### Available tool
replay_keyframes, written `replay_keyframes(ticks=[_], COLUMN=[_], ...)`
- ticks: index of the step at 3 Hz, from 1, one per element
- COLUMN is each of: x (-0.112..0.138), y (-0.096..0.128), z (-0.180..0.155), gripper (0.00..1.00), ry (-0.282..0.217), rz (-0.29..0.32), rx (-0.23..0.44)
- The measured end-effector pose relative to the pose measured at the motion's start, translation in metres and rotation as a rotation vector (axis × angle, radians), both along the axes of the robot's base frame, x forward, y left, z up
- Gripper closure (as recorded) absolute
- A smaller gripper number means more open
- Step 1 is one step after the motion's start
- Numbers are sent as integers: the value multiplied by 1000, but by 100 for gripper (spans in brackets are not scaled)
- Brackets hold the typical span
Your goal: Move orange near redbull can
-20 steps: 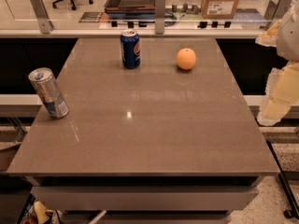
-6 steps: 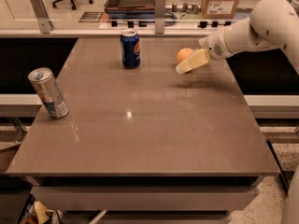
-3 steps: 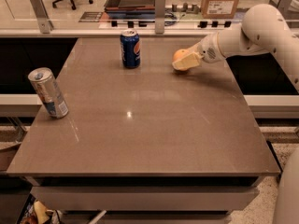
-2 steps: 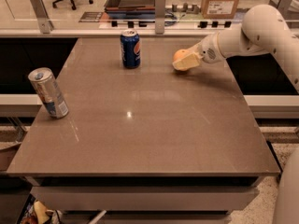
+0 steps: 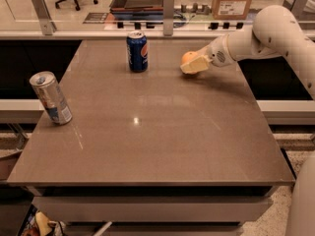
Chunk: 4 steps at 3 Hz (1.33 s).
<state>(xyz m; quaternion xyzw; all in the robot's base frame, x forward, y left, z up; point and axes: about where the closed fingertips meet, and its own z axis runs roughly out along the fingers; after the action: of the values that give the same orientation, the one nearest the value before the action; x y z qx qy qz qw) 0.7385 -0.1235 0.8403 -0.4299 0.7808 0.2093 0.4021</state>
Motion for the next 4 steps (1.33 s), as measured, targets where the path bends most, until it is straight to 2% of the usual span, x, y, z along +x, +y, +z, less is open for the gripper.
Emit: replay_keyframes(ticks=[1, 2, 3, 4], x=[-12, -39, -75, -112], y=[8, 25, 53, 88], z=[15, 39, 55, 56], gripper=[100, 100, 100, 100], ry=[0, -5, -12, -7], rz=[21, 43, 87, 147], rx=[-11, -11, 17, 60])
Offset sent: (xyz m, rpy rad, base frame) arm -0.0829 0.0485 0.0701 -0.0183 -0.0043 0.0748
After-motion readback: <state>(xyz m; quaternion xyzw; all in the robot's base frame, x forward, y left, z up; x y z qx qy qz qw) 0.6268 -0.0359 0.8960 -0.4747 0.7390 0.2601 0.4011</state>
